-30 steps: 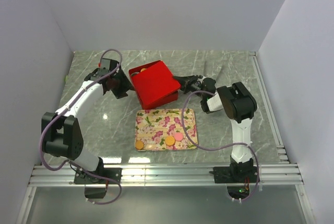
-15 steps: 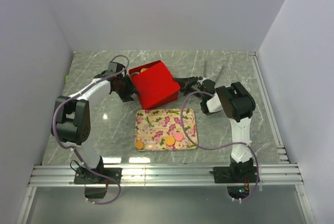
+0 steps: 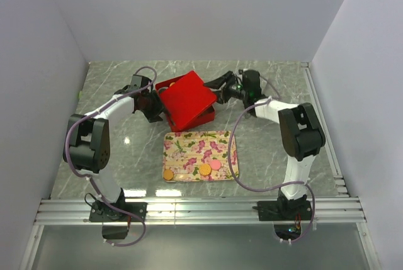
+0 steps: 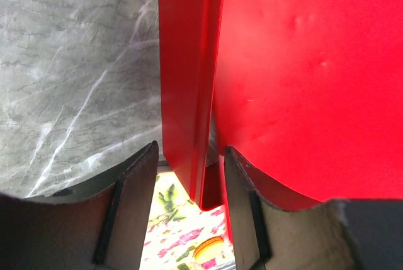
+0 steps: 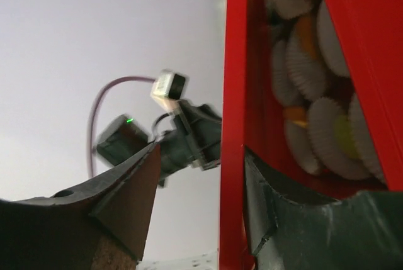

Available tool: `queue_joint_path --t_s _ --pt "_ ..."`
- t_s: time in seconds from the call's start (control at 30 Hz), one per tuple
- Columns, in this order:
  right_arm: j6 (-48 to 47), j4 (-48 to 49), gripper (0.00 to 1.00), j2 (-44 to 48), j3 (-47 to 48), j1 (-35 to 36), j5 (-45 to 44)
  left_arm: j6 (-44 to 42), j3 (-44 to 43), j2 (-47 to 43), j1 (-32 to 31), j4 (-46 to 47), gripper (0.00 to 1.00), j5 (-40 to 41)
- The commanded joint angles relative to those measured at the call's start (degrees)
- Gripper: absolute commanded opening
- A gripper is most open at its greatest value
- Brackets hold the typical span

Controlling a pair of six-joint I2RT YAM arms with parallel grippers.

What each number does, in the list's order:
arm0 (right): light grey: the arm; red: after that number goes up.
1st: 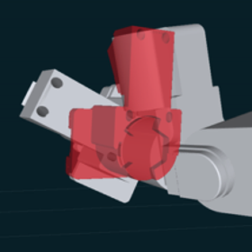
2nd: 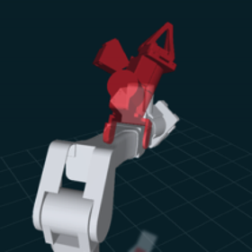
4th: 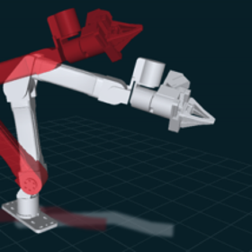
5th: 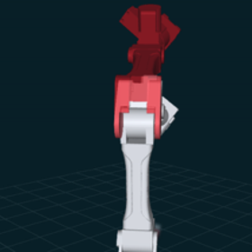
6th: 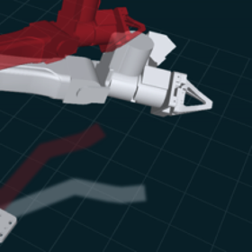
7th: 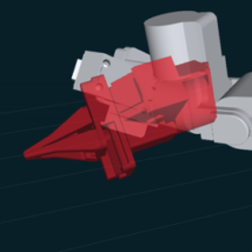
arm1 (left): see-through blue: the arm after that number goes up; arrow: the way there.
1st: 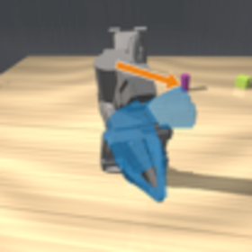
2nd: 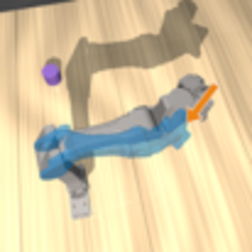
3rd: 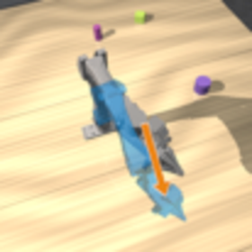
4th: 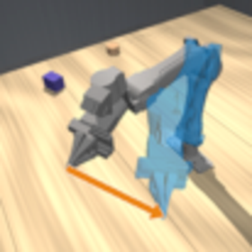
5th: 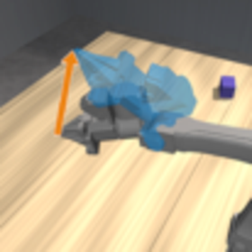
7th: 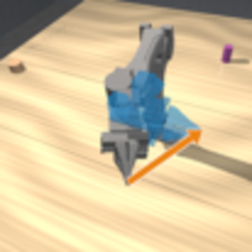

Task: Pack the cookies

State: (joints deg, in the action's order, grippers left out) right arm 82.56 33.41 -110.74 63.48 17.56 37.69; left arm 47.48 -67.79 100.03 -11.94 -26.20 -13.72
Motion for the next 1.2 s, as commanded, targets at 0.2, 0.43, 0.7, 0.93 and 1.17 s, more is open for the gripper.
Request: queue_joint_path --t_s 0.2,0.43,0.7,0.93,1.17 --pt "-26.0 -52.9 0.55 1.7 17.1 -0.2 -7.1 -0.3 -1.3 -1.6 -0.2 1.1 0.52 -0.3" --pt "-30.8 -60.8 0.52 1.1 19.7 1.7 -10.0 0.0 -0.5 -3.1 -0.2 0.7 0.52 0.0" --pt "-33.2 -64.4 0.40 0.1 21.3 2.7 -11.9 0.0 -0.1 -4.8 -0.2 -0.2 0.51 0.6" --pt "-33.3 -62.7 0.28 -0.8 18.7 2.8 -12.0 -0.6 0.1 -6.5 -0.2 -1.8 0.51 1.4" --pt "-34.1 -61.6 0.17 -2.3 16.4 2.8 -12.3 -1.1 0.5 -7.4 -0.2 -2.7 0.51 1.7"
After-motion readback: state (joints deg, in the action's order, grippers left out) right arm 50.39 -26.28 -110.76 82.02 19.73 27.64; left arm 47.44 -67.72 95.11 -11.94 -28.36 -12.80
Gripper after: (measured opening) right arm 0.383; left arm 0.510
